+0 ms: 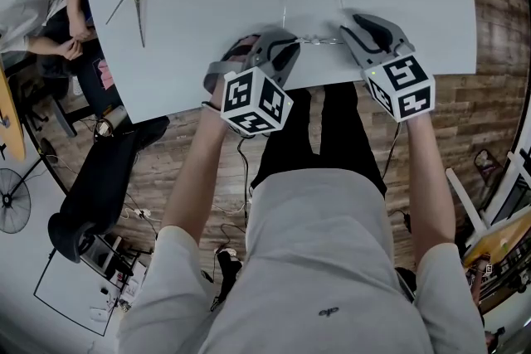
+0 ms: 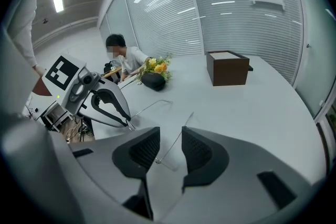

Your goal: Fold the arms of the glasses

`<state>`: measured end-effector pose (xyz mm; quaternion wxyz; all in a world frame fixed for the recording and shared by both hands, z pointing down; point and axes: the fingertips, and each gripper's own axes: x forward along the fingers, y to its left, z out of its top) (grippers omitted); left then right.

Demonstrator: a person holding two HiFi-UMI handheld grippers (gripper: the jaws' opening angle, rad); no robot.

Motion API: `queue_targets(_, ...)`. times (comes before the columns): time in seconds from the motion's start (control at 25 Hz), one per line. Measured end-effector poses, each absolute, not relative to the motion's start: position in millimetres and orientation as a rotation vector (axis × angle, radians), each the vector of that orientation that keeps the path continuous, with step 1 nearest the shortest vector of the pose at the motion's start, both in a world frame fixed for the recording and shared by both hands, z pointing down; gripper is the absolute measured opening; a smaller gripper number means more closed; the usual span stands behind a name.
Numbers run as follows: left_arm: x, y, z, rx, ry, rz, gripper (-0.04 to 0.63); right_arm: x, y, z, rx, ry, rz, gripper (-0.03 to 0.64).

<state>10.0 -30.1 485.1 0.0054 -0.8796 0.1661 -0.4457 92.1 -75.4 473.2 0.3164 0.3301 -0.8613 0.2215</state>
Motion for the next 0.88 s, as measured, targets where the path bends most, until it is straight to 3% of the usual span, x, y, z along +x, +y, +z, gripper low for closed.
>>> queue_targets(0.88, 17.8, -19.9, 484.3, -2.677, 0.375, -1.383, 0.023, 88.5, -93.7, 495.1, 0.860, -2.196, 0.649, 0.100)
